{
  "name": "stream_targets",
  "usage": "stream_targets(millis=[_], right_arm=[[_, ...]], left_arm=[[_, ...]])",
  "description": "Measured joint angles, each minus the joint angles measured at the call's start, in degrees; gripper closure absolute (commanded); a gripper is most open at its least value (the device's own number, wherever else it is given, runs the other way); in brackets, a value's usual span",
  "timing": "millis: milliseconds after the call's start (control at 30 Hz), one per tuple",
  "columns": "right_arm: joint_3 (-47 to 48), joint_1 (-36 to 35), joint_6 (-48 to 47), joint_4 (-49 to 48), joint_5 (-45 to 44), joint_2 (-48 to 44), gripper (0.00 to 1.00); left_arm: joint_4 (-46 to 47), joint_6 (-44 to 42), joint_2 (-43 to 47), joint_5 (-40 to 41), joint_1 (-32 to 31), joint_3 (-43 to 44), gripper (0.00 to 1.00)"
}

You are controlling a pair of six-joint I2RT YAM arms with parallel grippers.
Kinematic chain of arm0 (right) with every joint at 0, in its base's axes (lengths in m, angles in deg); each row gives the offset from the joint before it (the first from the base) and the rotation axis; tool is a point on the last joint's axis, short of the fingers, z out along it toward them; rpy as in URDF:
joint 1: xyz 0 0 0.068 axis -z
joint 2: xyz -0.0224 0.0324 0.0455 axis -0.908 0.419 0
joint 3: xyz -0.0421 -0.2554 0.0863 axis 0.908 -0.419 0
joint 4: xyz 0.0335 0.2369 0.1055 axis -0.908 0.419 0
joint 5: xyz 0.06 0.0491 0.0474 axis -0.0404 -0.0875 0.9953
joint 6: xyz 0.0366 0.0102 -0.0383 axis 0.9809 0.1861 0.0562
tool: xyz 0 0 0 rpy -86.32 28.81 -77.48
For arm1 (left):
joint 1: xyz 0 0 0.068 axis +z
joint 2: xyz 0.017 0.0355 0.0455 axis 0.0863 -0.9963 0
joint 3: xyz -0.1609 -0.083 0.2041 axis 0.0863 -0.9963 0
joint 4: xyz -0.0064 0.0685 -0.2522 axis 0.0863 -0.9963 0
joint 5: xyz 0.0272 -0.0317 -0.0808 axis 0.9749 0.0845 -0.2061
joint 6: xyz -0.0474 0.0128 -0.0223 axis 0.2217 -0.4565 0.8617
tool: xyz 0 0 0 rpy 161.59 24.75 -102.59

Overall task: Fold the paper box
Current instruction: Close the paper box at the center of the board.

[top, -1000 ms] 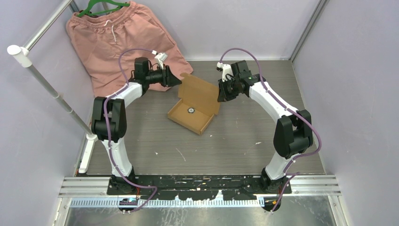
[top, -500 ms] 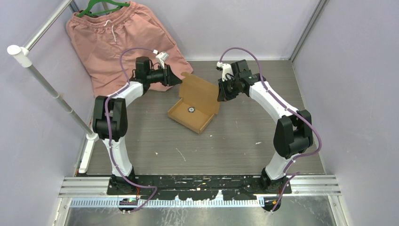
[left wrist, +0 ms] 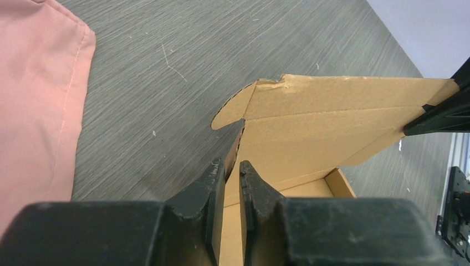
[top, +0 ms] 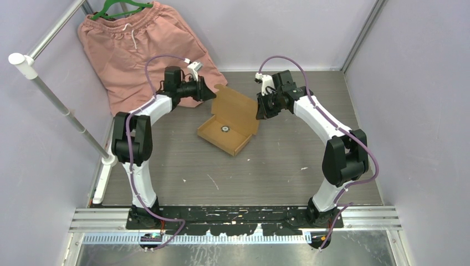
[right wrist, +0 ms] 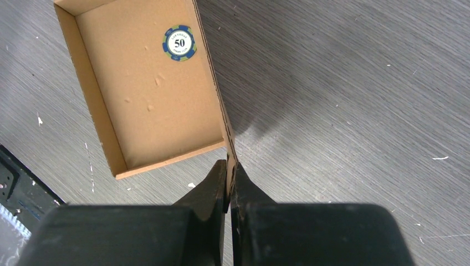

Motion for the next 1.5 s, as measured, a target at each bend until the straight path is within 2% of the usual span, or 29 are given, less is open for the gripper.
stream_targets(millis=[367, 600, 933, 1167, 1267, 1333, 1500], right_arm=[[0.0, 0.0, 0.0, 0.1, -0.3, 0.0, 0.93], [0.0, 0.0, 0.1, 0.1, -1.2, 0.0, 0.74], [0.0, -0.1, 0.3, 0.1, -3.7, 0.0, 0.72], [-0.6, -0.2, 1.4, -0.6, -6.7, -1.2, 0.63], [-1.2, -0.2, 1.8, -1.4, -8.0, -2.6, 0.62], [-1.6, -0.2, 2.0, -2.0, -8.7, -3.5, 0.67], [-2.7, -0.2, 2.4, -2.8, -9.3, -4.7, 0.69]], left_arm=[[-0.8, -1.8, 0.1, 4.6, -1.4, -0.1, 0.92], [-0.1, -1.9, 1.0, 5.9, -1.8, -1.5, 0.98], [1.0, -1.9, 6.4, 9.5, -2.8, -8.0, 0.99], [1.9, -1.9, 11.2, 11.9, -3.8, -14.1, 0.99], [1.9, -1.9, 13.2, 12.8, -4.2, -16.3, 0.99], [2.1, -1.9, 14.4, 13.3, -4.3, -17.6, 0.99], [2.0, -1.9, 16.3, 14.4, -4.3, -19.3, 0.99]])
